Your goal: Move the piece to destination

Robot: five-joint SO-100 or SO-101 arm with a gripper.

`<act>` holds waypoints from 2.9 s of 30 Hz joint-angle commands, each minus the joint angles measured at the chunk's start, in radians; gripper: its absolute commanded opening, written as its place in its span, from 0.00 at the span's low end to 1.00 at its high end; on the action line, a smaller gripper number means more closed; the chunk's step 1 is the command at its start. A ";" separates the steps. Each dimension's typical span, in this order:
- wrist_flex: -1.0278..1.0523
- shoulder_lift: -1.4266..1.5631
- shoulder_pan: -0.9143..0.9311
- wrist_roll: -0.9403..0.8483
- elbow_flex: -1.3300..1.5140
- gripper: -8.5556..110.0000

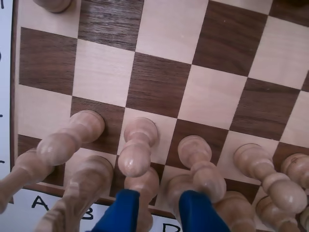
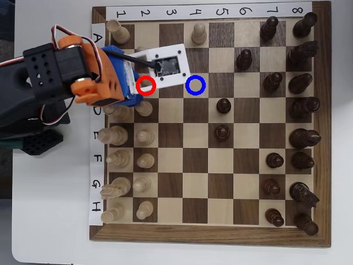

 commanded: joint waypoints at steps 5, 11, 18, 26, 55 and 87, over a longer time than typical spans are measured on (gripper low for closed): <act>0.133 0.104 0.008 0.232 -0.341 0.17; 0.169 0.097 -0.031 0.265 -0.370 0.16; 0.130 0.060 -0.106 0.316 -0.318 0.17; -0.032 0.032 -0.144 0.330 -0.190 0.20; -0.216 0.008 -0.017 0.193 0.051 0.19; -0.337 -0.049 -0.055 0.186 0.163 0.19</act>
